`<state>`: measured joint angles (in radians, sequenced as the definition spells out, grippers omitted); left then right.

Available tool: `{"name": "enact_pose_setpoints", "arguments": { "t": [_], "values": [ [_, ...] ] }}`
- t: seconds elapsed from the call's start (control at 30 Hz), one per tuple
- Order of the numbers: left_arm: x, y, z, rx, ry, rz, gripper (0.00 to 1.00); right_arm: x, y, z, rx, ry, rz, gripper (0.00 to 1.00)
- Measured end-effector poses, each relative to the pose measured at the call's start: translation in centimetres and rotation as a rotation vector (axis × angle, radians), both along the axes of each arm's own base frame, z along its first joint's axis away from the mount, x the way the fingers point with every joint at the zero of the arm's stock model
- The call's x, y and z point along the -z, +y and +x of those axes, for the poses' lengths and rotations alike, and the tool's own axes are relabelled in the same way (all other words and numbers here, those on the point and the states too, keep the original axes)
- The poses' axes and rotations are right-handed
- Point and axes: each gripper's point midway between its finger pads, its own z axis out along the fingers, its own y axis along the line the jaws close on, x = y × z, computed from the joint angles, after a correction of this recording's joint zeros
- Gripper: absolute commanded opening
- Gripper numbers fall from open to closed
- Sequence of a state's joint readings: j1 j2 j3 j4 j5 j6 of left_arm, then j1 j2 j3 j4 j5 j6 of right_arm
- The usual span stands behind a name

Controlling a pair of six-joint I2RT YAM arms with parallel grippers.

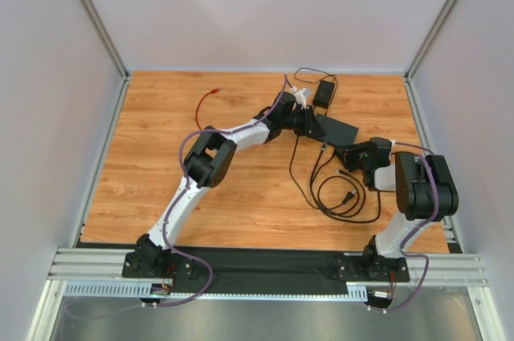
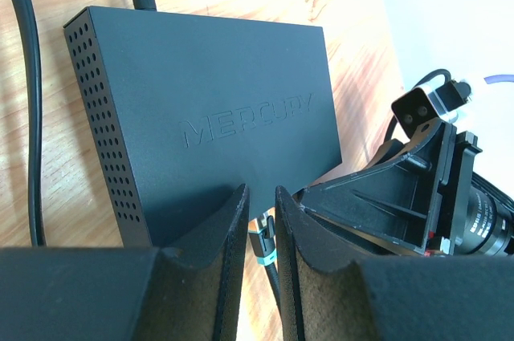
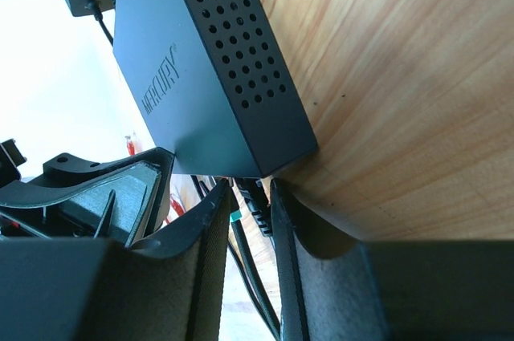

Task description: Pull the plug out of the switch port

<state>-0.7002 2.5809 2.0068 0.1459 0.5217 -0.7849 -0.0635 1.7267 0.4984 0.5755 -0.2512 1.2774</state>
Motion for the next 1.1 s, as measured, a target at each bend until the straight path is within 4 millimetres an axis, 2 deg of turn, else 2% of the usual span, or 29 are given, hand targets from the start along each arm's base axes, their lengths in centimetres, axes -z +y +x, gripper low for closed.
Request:
{"name": "enact_pose_setpoints", "arguments": {
  "t": [0.87,1.1],
  "values": [
    [0.0,0.2,0.3,-0.011,0.01,-0.009,0.28,0.1,0.0,0.8,0.022,0.046,-0.005,0.2],
    [0.0,0.3,0.4,-0.014,0.013,-0.01,0.28,0.1,0.3,1.1,-0.002,0.066,-0.029,0.14]
  ]
}}
